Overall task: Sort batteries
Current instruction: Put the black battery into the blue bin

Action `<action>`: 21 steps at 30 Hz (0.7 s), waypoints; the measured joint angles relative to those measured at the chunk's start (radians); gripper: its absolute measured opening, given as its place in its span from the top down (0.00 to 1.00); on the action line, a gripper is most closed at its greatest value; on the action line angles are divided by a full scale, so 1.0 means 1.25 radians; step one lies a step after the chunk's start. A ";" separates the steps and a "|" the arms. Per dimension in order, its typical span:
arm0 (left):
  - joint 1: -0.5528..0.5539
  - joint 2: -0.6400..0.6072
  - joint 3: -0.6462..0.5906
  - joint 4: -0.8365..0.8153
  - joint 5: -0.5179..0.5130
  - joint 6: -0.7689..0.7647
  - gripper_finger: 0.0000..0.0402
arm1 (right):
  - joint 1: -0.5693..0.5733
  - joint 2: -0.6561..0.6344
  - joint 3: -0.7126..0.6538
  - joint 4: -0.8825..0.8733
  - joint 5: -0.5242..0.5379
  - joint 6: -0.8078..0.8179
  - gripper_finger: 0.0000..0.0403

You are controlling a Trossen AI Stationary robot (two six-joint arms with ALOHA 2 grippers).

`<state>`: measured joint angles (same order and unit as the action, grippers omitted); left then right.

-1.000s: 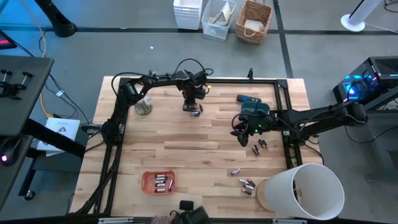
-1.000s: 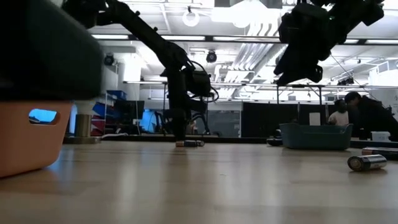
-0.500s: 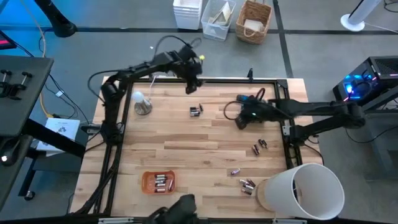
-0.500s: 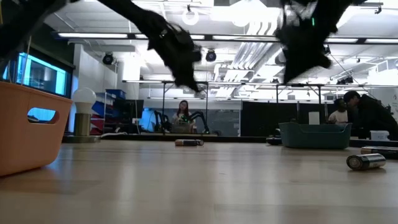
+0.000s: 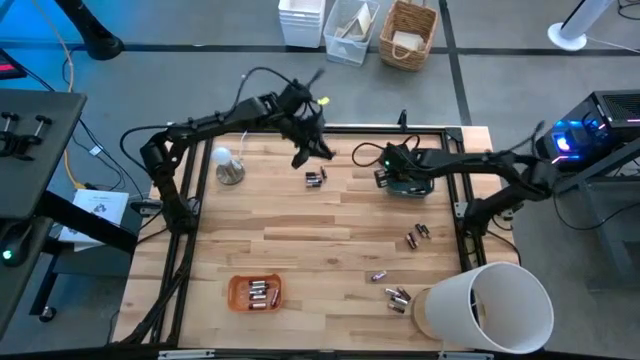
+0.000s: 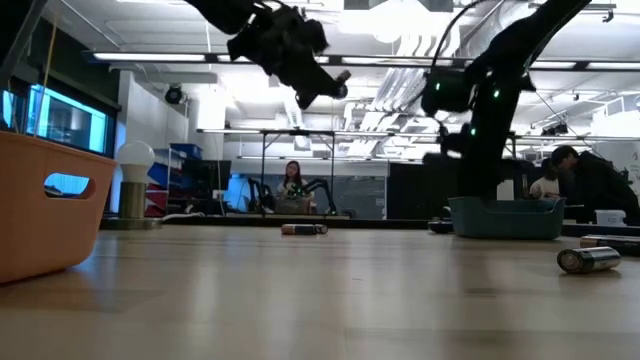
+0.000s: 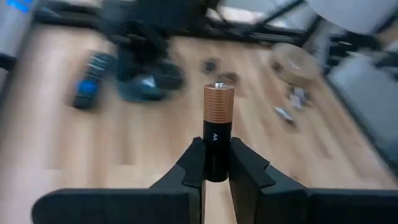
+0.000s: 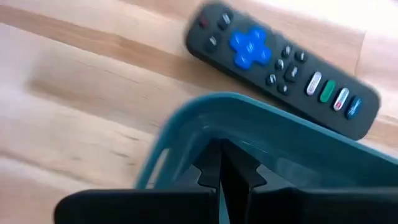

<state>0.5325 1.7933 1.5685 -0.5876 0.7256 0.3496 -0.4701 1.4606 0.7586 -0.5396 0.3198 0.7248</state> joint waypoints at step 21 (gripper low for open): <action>-0.073 -0.074 -0.044 0.012 -0.010 -0.027 0.93 | 0.073 0.058 0.000 0.232 -0.096 0.125 1.00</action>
<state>0.4412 1.7008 1.5139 -0.5724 0.7133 0.3161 -0.3786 1.5333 0.7582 -0.2494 0.2000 0.8806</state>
